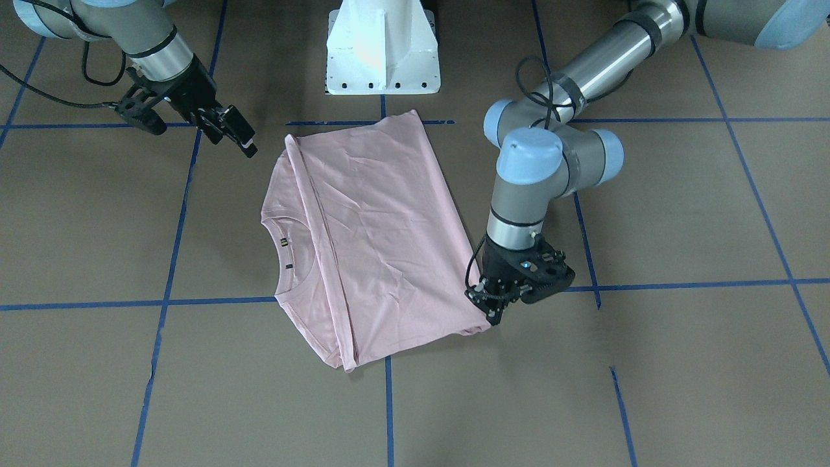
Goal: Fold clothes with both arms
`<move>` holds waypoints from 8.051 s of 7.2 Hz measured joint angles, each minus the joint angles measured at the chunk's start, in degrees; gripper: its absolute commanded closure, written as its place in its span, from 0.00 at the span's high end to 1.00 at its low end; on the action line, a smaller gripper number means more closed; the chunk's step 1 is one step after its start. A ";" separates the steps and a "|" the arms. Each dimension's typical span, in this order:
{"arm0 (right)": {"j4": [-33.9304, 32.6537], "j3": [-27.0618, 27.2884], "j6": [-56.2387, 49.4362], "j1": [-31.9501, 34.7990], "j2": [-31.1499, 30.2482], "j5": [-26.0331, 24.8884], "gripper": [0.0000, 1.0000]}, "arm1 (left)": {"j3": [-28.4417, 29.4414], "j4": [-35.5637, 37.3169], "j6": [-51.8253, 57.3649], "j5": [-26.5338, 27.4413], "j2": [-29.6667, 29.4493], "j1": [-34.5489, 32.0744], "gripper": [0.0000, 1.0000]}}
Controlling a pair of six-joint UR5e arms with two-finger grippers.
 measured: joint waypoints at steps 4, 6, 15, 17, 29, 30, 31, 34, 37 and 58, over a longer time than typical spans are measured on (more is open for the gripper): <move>-0.44 -3.13 0.13 -0.74 6.03 -1.50 1.00 | -0.88 -4.88 1.38 -6.76 -0.18 -3.12 0.37; -0.65 -6.57 0.54 -4.47 10.09 -5.04 0.90 | -13.78 -4.47 -0.60 -12.43 7.39 -3.15 0.38; -8.39 -18.22 1.40 -11.91 19.58 -9.95 0.67 | -21.03 -2.28 -5.42 -14.22 10.94 -2.00 0.40; -8.44 -18.41 1.43 -11.95 19.58 -9.92 0.50 | -21.03 -2.29 -5.56 -14.22 10.94 -1.91 0.40; -8.45 -13.45 3.09 -12.01 18.16 -9.45 0.00 | -38.06 8.71 -21.39 -4.17 19.46 17.26 0.51; -8.45 -13.32 3.09 -11.97 18.02 -9.51 0.00 | -39.80 11.58 -22.96 -2.07 21.33 20.58 0.51; -8.45 -13.30 3.10 -11.96 18.01 -9.54 0.00 | -40.81 12.90 -24.42 -0.30 23.67 23.17 0.51; -8.45 -13.26 3.15 -12.00 17.96 -9.61 0.00 | -41.08 13.79 -25.82 2.04 26.01 26.65 0.51; -8.45 -13.16 3.19 -12.00 18.01 -9.70 0.00 | -40.81 13.87 -25.92 2.07 26.17 27.59 0.51; -23.59 -11.37 4.54 1.39 26.42 -7.80 0.00 | -49.70 27.18 -26.30 1.54 15.62 18.12 0.00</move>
